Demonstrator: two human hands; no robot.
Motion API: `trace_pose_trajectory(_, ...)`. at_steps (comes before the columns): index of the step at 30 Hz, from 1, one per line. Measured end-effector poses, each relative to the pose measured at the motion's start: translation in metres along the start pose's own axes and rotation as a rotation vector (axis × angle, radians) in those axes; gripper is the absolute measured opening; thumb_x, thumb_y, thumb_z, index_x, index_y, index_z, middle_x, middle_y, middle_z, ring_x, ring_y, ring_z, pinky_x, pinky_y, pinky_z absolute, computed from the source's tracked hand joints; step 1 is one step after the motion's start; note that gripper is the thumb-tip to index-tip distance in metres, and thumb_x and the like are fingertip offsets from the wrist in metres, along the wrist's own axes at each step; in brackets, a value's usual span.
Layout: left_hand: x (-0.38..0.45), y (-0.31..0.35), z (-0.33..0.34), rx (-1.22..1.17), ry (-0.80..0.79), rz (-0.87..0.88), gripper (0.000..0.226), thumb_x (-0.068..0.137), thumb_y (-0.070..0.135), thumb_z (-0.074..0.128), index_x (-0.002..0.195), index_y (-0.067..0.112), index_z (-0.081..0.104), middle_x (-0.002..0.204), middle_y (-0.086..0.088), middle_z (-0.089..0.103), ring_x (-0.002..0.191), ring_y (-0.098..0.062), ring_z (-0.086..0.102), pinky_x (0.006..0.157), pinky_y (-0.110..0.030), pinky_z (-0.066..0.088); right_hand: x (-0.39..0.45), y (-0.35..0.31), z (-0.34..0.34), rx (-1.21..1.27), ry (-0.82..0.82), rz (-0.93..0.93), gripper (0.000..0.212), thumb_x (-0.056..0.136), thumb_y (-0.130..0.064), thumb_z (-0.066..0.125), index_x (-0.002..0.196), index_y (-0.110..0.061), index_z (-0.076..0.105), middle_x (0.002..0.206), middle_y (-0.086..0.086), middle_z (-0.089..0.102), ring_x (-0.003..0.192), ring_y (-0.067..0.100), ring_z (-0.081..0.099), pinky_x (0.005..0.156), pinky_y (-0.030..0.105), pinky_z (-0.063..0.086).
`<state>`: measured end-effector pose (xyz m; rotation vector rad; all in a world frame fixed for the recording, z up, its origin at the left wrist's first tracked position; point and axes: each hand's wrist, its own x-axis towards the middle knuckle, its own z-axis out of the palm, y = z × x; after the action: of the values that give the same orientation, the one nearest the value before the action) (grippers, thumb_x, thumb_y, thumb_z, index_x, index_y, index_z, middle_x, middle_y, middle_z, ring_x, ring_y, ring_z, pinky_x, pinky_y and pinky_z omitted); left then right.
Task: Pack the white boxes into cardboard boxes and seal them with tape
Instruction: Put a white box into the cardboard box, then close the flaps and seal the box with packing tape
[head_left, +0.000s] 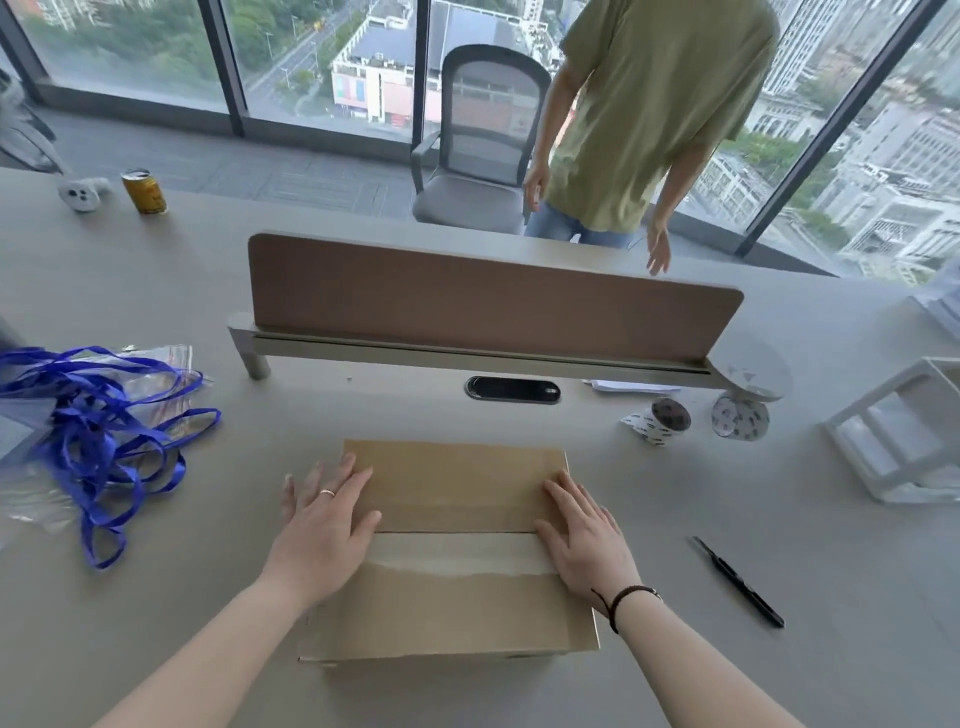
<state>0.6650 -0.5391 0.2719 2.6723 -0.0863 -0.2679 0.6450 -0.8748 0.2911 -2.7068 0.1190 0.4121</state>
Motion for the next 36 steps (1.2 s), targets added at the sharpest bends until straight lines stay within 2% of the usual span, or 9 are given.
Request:
trace_pose_trajectory(3, 0.002, 0.043, 0.001, 0.051, -0.003, 0.052, 0.061, 0.101, 0.048, 0.044, 0.157, 0.034, 0.026, 0.169, 0.008, 0.005, 0.156, -0.019, -0.009, 0.121, -0.046, -0.02, -0.002, 0.006, -0.012, 0.056, 0.005, 0.022, 0.067, 0.1, -0.055, 0.048, 0.159, -0.035, 0.023, 0.168, -0.019, 0.004, 0.156, 0.01, 0.007, 0.126, 0.035, 0.013)
trace_pose_trajectory(7, 0.014, 0.102, 0.013, 0.046, -0.085, 0.144, 0.06, 0.102, 0.055, 0.029, 0.158, 0.034, 0.021, 0.169, 0.01, -0.005, 0.156, -0.019, -0.006, 0.123, -0.045, -0.015, 0.002, 0.021, -0.033, 0.16, 0.03, 0.008, 0.065, 0.099, -0.052, 0.053, 0.157, -0.036, 0.028, 0.168, -0.02, 0.007, 0.155, 0.008, 0.013, 0.124, 0.035, 0.022)
trace_pose_trajectory(15, 0.054, 0.217, 0.07, 0.033, -0.168, 0.175, 0.064, 0.101, 0.061, 0.022, 0.159, 0.038, 0.008, 0.165, 0.017, -0.022, 0.153, -0.009, -0.019, 0.125, -0.047, 0.0, 0.025, 0.103, -0.087, 0.346, 0.073, 0.073, 0.067, 0.097, -0.049, 0.059, 0.156, -0.035, 0.032, 0.167, -0.022, 0.011, 0.151, 0.005, 0.024, 0.117, 0.027, 0.028)
trace_pose_trajectory(19, 0.084, 0.272, 0.096, 0.039, -0.151, 0.222, 0.084, 0.085, 0.074, 0.002, 0.159, 0.036, 0.008, 0.165, 0.014, -0.019, 0.149, -0.004, -0.021, 0.124, -0.044, -0.012, 0.045, 0.172, -0.124, 0.47, 0.119, 0.176, 0.065, 0.097, -0.041, 0.062, 0.155, -0.03, 0.034, 0.165, -0.015, 0.023, 0.15, 0.008, 0.027, 0.116, 0.025, 0.026)
trace_pose_trajectory(24, 0.12, 0.344, 0.118, -0.029, -0.1, 0.228, 0.063, 0.101, 0.058, 0.027, 0.158, 0.032, 0.022, 0.168, 0.011, 0.001, 0.154, -0.007, -0.005, 0.123, -0.034, -0.01, 0.096, 0.262, -0.167, 0.784, 0.265, 0.488, 0.064, 0.095, -0.038, 0.065, 0.151, -0.024, 0.039, 0.154, 0.003, 0.046, 0.137, 0.022, 0.046, 0.11, 0.039, 0.042)
trace_pose_trajectory(27, 0.142, 0.386, 0.134, -0.109, -0.119, 0.209, 0.055, 0.103, 0.046, 0.044, 0.154, 0.029, 0.035, 0.163, 0.012, 0.025, 0.152, -0.008, 0.014, 0.125, -0.031, 0.006, 0.133, 0.303, -0.192, 0.923, 0.335, 0.594, 0.064, 0.095, -0.036, 0.065, 0.151, -0.019, 0.038, 0.146, 0.007, 0.051, 0.117, 0.023, 0.054, 0.096, 0.034, 0.044)
trace_pose_trajectory(30, 0.164, 0.421, 0.148, -0.236, -0.144, 0.127, 0.049, 0.101, 0.039, 0.052, 0.148, 0.03, 0.043, 0.14, 0.016, 0.051, 0.138, -0.01, 0.038, 0.114, -0.027, 0.031, 0.166, 0.334, -0.202, 0.966, 0.308, 0.641, 0.075, 0.09, -0.036, 0.069, 0.154, -0.02, 0.033, 0.149, 0.008, 0.047, 0.125, 0.027, 0.053, 0.1, 0.036, 0.043)
trace_pose_trajectory(33, 0.188, 0.45, 0.162, -0.341, -0.195, 0.049, 0.045, 0.099, 0.036, 0.055, 0.144, 0.035, 0.046, 0.123, 0.021, 0.057, 0.12, -0.005, 0.05, 0.093, -0.02, 0.04, 0.192, 0.355, -0.202, 0.962, 0.227, 0.623, 0.089, 0.079, -0.039, 0.078, 0.153, -0.024, 0.032, 0.146, 0.007, 0.05, 0.124, 0.025, 0.057, 0.103, 0.04, 0.047)
trace_pose_trajectory(36, 0.21, 0.471, 0.174, -0.449, -0.237, -0.019, 0.044, 0.098, 0.031, 0.061, 0.141, 0.029, 0.052, 0.116, 0.017, 0.061, 0.111, -0.006, 0.058, 0.091, -0.021, 0.043, 0.204, 0.365, -0.201, 1.073, 0.2, 0.566, 0.068, 0.081, -0.029, 0.082, 0.138, -0.027, 0.045, 0.117, -0.005, 0.063, 0.107, 0.018, 0.064, 0.085, 0.028, 0.051)
